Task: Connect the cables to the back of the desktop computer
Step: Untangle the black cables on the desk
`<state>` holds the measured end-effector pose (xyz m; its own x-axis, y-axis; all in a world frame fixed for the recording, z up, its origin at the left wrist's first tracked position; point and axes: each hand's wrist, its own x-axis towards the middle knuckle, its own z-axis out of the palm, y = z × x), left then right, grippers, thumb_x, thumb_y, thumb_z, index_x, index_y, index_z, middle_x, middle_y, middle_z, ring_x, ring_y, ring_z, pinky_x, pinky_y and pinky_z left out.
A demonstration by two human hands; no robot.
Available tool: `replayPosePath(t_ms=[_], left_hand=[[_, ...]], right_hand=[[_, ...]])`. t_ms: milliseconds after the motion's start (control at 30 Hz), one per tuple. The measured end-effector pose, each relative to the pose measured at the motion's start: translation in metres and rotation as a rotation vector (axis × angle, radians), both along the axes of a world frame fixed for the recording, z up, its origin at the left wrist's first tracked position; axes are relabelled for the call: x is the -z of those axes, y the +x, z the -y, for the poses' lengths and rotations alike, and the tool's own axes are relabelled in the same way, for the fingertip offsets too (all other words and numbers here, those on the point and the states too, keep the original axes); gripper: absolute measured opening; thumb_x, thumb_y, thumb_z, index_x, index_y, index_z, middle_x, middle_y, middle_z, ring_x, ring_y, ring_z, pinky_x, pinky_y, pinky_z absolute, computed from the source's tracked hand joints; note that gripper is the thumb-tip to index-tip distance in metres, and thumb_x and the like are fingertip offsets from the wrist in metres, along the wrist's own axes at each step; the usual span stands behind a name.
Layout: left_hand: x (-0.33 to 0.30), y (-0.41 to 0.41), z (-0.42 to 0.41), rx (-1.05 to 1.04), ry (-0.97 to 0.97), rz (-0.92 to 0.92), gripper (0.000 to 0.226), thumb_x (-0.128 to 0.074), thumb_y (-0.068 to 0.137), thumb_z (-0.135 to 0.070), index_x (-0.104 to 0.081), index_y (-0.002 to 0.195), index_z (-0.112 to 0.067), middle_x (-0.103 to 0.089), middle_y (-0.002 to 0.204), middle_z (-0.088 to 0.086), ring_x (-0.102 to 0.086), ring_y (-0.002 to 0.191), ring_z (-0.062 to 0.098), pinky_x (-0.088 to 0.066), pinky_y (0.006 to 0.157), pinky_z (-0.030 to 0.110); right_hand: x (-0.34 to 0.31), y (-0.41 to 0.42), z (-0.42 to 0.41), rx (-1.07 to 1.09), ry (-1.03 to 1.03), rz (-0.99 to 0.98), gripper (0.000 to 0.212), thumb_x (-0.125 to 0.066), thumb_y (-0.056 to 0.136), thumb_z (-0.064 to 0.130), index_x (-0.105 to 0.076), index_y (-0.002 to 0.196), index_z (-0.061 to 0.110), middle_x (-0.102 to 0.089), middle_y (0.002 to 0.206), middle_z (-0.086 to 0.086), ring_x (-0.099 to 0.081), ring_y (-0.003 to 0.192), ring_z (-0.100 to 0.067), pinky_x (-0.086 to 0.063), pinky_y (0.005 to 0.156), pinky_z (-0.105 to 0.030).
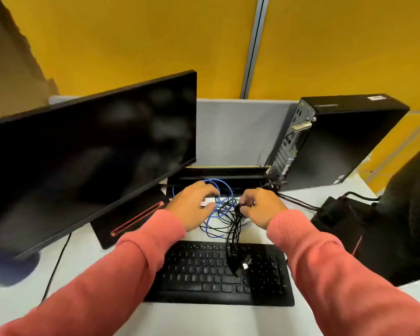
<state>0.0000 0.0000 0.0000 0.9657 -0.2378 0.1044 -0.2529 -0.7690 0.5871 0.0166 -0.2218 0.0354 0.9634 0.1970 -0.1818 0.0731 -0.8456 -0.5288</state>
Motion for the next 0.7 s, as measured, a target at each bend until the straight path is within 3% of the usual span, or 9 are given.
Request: replayPosePath(t_ms=[100,167,233,333,467,700], left_hand=[[0.047,-0.012,0.011,0.0,0.012,-0.12,0.054,-0.061,0.095,-0.04,-0.048,0.147,-0.032,-0.045,0.143,-0.008,-0.049,0.132,0.019,-0.042,0.112,0.041],[0.075,-0.019,0.021,-0.015,0.003,-0.193,0.062,-0.062,0.095,-0.043,-0.042,0.153,-0.032,-0.038,0.15,-0.007,-0.044,0.139,0.021,-0.039,0.115,0.041],[0.096,-0.019,0.028,-0.041,-0.015,-0.189,0.061,-0.065,0.096,-0.04,-0.044,0.153,-0.032,-0.035,0.156,-0.005,-0.041,0.143,0.021,-0.037,0.117,0.041],[0.122,-0.022,0.039,-0.091,0.0,-0.156,0.052,-0.067,0.095,-0.037,-0.053,0.146,-0.035,-0.037,0.157,-0.005,-0.043,0.141,0.019,-0.037,0.113,0.043],[0.147,-0.024,0.048,-0.163,0.099,-0.07,0.051,-0.061,0.096,-0.044,-0.05,0.146,-0.042,-0.044,0.144,-0.008,-0.046,0.131,0.021,-0.036,0.104,0.041],[0.15,-0.028,0.05,-0.17,0.138,0.045,0.041,-0.051,0.096,-0.049,-0.059,0.133,-0.035,-0.051,0.127,-0.006,-0.051,0.116,0.021,-0.047,0.096,0.045]], right_hand=[[0.045,-0.011,0.006,-0.003,-0.065,-0.173,0.018,-0.073,0.09,0.02,-0.068,0.106,0.024,-0.059,0.104,0.0,-0.057,0.091,-0.019,-0.044,0.083,-0.026],[0.069,-0.019,0.009,0.004,-0.055,-0.242,0.028,-0.072,0.09,0.021,-0.065,0.117,0.026,-0.056,0.115,-0.002,-0.057,0.097,-0.021,-0.046,0.091,-0.028],[0.085,-0.02,0.01,0.04,-0.003,-0.241,0.035,-0.071,0.091,0.022,-0.062,0.125,0.025,-0.055,0.12,-0.002,-0.056,0.1,-0.02,-0.043,0.089,-0.026],[0.109,-0.02,0.007,0.097,0.099,-0.239,0.035,-0.073,0.09,0.021,-0.06,0.123,0.023,-0.06,0.114,-0.004,-0.061,0.098,-0.024,-0.047,0.089,-0.03],[0.142,-0.02,0.006,0.151,0.159,-0.15,0.027,-0.076,0.085,0.028,-0.057,0.105,0.032,-0.067,0.095,0.002,-0.064,0.086,-0.025,-0.053,0.088,-0.045],[0.167,-0.017,0.012,0.076,0.26,0.029,0.017,-0.072,0.088,0.023,-0.057,0.096,0.025,-0.066,0.09,0.003,-0.06,0.08,-0.018,-0.052,0.078,-0.04]])
